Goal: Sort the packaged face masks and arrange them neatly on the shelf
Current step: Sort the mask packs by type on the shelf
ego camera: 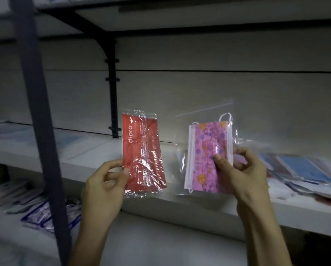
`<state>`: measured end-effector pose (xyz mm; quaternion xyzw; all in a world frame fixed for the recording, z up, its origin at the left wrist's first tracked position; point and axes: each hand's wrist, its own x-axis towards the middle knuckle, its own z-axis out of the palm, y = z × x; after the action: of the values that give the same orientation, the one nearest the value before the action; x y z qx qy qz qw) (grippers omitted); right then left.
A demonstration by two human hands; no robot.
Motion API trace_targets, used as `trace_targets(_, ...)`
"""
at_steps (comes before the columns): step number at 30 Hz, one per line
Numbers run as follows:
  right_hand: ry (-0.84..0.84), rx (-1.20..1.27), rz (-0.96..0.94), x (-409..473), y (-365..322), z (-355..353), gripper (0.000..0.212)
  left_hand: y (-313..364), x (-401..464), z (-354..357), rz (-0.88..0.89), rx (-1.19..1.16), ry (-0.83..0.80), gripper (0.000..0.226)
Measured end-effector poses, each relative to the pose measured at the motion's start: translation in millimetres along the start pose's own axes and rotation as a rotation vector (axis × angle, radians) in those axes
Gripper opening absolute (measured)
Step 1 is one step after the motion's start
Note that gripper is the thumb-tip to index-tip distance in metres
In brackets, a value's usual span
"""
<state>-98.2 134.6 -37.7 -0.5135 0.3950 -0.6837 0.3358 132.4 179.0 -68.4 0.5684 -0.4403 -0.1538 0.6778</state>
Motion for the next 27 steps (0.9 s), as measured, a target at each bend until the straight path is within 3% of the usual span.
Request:
trace_targets(11, 0.197, 0.064, -0.003, -59, 31, 124, 0.018, -40, 78, -101, -0.046, 0.126, -0.159, 0.01)
trace_targets(17, 0.272, 0.037, -0.004, -61, 29, 141, 0.02, -50, 107, -98, -0.004, 0.146, -0.229, 0.011)
trace_targets(27, 0.233, 0.013, 0.004, -11, 44, 172, 0.024, -63, 182, -59, 0.042, 0.231, -0.277, 0.006)
